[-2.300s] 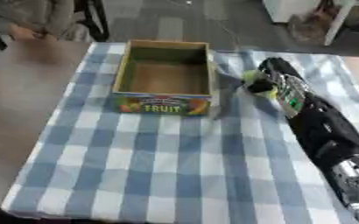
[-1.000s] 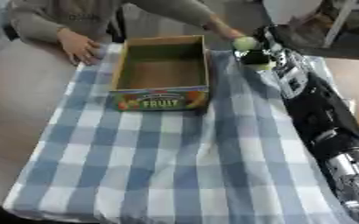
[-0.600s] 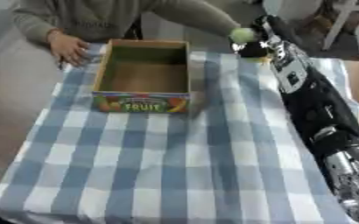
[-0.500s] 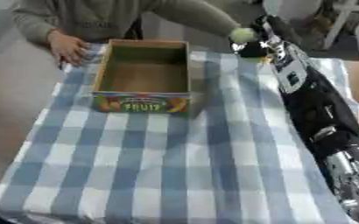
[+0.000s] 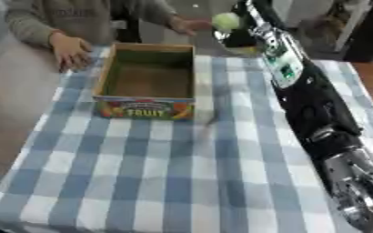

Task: Pick up objects on the table and place them in the box.

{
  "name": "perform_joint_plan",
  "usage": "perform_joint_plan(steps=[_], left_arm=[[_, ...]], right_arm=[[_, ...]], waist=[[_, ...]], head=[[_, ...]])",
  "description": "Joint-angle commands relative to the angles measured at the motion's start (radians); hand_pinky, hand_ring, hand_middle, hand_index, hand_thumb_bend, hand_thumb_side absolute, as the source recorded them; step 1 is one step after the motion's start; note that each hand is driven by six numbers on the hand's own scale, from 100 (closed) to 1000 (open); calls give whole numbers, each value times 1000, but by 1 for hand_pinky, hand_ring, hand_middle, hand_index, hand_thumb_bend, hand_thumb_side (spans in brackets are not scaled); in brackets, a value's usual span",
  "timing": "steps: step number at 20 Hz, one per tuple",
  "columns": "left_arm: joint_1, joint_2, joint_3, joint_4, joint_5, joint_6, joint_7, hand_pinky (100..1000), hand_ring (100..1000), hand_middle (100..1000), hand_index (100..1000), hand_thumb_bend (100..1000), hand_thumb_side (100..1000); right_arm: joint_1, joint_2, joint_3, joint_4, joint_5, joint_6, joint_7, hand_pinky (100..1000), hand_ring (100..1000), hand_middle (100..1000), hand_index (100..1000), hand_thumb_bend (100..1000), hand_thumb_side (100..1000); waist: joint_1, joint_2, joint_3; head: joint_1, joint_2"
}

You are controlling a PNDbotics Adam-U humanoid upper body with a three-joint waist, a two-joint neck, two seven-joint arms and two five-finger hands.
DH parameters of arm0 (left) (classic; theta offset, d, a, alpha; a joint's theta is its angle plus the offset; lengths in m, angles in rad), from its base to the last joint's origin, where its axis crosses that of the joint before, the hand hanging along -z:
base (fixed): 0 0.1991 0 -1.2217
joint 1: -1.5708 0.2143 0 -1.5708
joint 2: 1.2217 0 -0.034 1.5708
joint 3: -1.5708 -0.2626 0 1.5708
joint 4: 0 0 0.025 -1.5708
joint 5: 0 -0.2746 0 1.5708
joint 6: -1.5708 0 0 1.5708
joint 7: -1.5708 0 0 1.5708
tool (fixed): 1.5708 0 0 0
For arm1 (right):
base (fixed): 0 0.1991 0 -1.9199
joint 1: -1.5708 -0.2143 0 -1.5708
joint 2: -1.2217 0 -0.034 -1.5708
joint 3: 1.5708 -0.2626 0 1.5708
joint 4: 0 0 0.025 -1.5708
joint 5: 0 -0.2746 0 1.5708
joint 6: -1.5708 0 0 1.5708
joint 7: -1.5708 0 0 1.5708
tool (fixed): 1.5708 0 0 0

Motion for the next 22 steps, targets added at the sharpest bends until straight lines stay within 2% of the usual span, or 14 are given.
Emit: perform_joint_plan(steps=[1,6,13,16,22], left_arm=[[-14,18,1,-19,6,1,-4,595,534,577,632,100,202],[-15,15,-2,-19,10,1,-8,595,534,577,632,100,201],[-18,10,-5,-19,15,1,-13,595,534,577,631,100,202],[-22,7,-8,-19,18,1,-16,595,534,577,632,100,207],[-33,-1,-14,-19,24,1,-23,595,534,577,632,100,213]], right_arm=[[-38,40,34,-16,3,-42,35,144,236,219,316,100,292],[-42,138,62,36,74,-92,72,223,294,255,352,100,302],[-32,241,51,98,172,-109,53,330,378,328,434,100,311],[-28,278,42,108,234,-102,9,345,396,340,444,100,313],[-3,344,6,105,392,-38,-166,336,390,348,450,103,315]], waist=[[8,-19,1],[14,-19,8],[21,-15,16],[23,-10,22],[32,5,47]], head=[[-6,-9],[-14,-10],[-29,-11],[-35,-14],[-58,-24]])
